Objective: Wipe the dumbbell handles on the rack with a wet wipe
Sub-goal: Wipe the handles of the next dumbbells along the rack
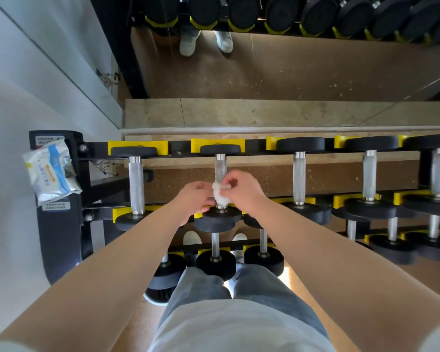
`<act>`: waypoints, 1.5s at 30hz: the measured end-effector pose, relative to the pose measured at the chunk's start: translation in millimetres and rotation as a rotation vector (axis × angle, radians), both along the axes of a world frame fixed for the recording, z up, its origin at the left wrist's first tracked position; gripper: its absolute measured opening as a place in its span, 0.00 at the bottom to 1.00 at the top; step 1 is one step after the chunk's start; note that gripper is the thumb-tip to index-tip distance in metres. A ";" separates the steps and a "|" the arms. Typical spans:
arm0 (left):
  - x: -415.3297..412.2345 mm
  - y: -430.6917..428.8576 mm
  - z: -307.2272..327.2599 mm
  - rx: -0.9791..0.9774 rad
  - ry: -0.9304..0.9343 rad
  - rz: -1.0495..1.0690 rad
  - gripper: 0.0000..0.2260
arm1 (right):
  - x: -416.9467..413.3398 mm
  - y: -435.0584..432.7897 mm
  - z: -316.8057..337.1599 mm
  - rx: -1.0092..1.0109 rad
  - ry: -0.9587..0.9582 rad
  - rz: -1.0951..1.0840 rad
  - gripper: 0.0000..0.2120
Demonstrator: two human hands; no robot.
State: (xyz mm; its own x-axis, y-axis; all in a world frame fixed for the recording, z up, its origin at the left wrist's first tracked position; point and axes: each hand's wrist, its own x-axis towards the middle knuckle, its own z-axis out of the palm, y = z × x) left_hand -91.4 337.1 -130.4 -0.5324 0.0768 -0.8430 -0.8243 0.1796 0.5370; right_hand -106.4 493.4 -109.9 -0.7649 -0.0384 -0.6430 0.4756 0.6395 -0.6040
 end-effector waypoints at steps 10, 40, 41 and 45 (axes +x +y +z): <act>2.9 -1.5 -1.2 0.004 0.009 -0.023 0.12 | -26.5 -5.1 -8.7 -0.191 -0.054 -0.567 0.10; -14.1 4.8 -16.5 0.113 -0.027 0.025 0.10 | -29.1 15.1 -31.2 0.170 -0.352 0.386 0.03; -14.4 5.5 -17.6 0.106 -0.030 0.014 0.11 | -28.4 12.4 -28.8 0.216 -0.298 0.421 0.03; -16.0 2.6 -20.4 0.061 -0.021 -0.019 0.11 | -30.2 11.0 -26.3 -0.168 -0.312 -0.084 0.23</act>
